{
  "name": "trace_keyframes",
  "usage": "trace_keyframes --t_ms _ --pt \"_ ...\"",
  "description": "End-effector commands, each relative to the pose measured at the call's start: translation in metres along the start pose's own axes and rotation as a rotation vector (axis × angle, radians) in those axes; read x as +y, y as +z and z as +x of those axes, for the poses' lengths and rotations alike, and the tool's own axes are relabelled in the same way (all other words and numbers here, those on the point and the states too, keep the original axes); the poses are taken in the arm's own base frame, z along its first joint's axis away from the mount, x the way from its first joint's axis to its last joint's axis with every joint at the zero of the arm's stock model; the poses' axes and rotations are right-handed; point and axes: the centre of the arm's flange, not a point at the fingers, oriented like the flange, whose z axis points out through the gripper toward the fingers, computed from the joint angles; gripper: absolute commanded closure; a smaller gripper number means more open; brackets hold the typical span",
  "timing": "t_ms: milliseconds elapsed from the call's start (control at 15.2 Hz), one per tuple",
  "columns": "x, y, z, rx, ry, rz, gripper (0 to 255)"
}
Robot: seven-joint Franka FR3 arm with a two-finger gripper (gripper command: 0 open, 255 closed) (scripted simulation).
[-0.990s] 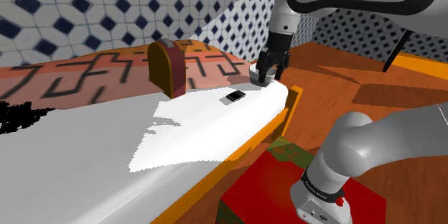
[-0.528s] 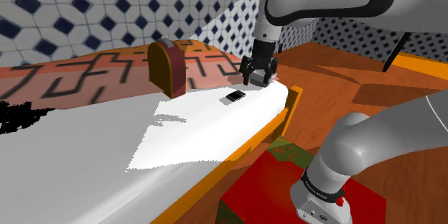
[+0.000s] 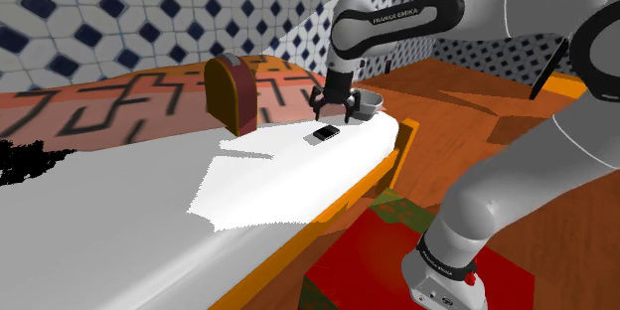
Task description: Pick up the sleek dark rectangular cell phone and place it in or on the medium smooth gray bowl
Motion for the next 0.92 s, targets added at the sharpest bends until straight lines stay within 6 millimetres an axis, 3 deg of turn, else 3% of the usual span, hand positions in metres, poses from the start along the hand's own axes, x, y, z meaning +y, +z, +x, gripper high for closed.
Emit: trace_keyframes --t_ms 0,330,726,858 --pt "-0.004 0.015 0.021 0.013 0.102 -0.005 0" --pt "-0.009 0.047 0.074 0.044 0.345 -0.021 0" --pt "0.004 0.084 0.138 0.080 0.636 -0.040 0" --pt "0.005 0.090 0.140 0.081 0.641 -0.040 0"
